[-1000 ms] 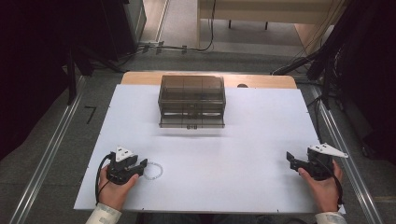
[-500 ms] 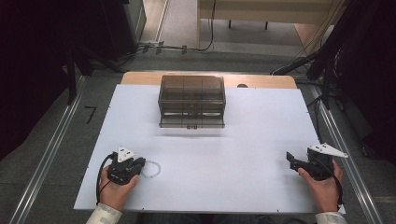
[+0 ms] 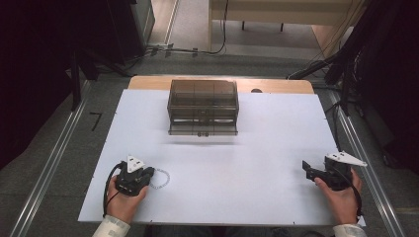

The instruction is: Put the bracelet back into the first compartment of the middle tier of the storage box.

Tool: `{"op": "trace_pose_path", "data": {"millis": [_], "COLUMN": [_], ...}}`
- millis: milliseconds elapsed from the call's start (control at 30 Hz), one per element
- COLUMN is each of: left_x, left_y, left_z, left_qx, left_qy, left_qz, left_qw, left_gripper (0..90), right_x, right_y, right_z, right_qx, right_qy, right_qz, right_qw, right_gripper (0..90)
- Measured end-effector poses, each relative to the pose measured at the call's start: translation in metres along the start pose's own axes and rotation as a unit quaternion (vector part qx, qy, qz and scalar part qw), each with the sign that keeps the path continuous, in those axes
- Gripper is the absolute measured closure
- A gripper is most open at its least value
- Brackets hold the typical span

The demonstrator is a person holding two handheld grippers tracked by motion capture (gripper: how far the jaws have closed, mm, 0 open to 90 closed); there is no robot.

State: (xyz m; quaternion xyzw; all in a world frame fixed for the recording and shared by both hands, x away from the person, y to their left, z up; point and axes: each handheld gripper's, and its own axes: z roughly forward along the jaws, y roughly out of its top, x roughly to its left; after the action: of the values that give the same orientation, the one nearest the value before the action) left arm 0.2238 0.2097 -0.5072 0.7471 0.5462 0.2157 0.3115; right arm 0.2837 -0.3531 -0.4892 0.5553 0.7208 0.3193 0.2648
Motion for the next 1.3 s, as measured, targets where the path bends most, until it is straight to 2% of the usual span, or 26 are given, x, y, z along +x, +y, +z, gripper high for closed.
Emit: {"op": "trace_pose_path", "data": {"millis": [133, 300, 400, 467, 533, 633, 667, 700, 733, 767, 900, 1067, 1167, 1200, 1233, 1300], "left_x": [0.004, 0.008, 0.007, 0.006, 0.005, 0.003, 0.003, 0.003, 0.003, 0.004, 0.005, 0.004, 0.003, 0.003, 0.002, 0.002], "left_y": [0.000, -0.001, 0.001, 0.002, 0.003, 0.004, 0.004, 0.004, 0.004, 0.005, 0.005, 0.007, 0.010, 0.010, 0.011, 0.012], "left_z": [0.000, 0.000, 0.002, 0.003, 0.000, -0.006, -0.006, -0.010, -0.010, -0.012, -0.012, -0.017, -0.020, -0.020, -0.021, -0.022], "left_qx": [0.000, -0.012, -0.016, -0.021, -0.028, -0.057, -0.057, -0.073, -0.073, -0.084, -0.089, -0.110, -0.130, -0.130, -0.140, -0.145], "left_qy": [-0.011, -0.024, -0.025, -0.034, -0.039, -0.043, -0.043, -0.047, -0.047, -0.051, -0.062, -0.064, -0.067, -0.067, -0.067, -0.066], "left_qz": [-0.010, -0.024, -0.025, -0.032, -0.032, -0.033, -0.033, -0.034, -0.034, -0.038, -0.048, -0.047, -0.048, -0.048, -0.047, -0.046], "left_qw": [0.9999, 0.9994, 0.9992, 0.9987, 0.9983, 0.9969, 0.9969, 0.9957, 0.9957, 0.9945, 0.9929, 0.9908, 0.9881, 0.9881, 0.9867, 0.9861], "left_gripper": [86.4, 86.4, 86.3, 86.3, 86.3, 86.4, 86.3, 86.4, 87.7, 87.9, 87.9, 88.1, 88.1, 88.1, 88.1, 88.2], "right_x": [0.001, 0.002, 0.001, 0.000, -0.002, -0.002, -0.002, -0.002, -0.002, -0.002, -0.002, -0.002, -0.002, -0.002, -0.002, -0.002], "right_y": [0.001, 0.001, 0.001, 0.000, -0.001, -0.001, -0.001, -0.001, -0.001, -0.001, -0.001, -0.001, -0.001, -0.001, -0.001, -0.001], "right_z": [0.000, 0.001, 0.001, 0.001, 0.000, -0.001, -0.001, -0.001, -0.001, -0.001, -0.001, 0.000, 0.000, 0.000, 0.000, 0.001], "right_qx": [0.000, -0.001, -0.001, 0.000, 0.000, -0.001, 0.000, 0.000, 0.000, 0.000, 0.001, 0.000, 0.002, 0.002, 0.003, 0.003], "right_qy": [0.001, 0.002, 0.002, 0.003, 0.001, 0.000, 0.000, 0.000, 0.000, 0.000, -0.001, -0.001, -0.001, -0.001, -0.001, -0.001], "right_qz": [-0.003, -0.001, -0.001, 0.000, 0.001, 0.002, 0.002, 0.002, 0.002, 0.002, 0.002, 0.003, 0.003, 0.003, 0.003, 0.002], "right_qw": [1.0000, 1.0000, 1.0000, 1.0000, 1.0000, 1.0000, 1.0000, 1.0000, 1.0000, 1.0000, 1.0000, 1.0000, 1.0000, 1.0000, 1.0000, 1.0000], "right_gripper": [14.7, 14.8, 14.7, 14.7, 14.8, 14.8, 14.8, 14.8, 14.8, 14.8, 14.8, 14.8, 14.8, 14.8, 14.8, 14.8]}}
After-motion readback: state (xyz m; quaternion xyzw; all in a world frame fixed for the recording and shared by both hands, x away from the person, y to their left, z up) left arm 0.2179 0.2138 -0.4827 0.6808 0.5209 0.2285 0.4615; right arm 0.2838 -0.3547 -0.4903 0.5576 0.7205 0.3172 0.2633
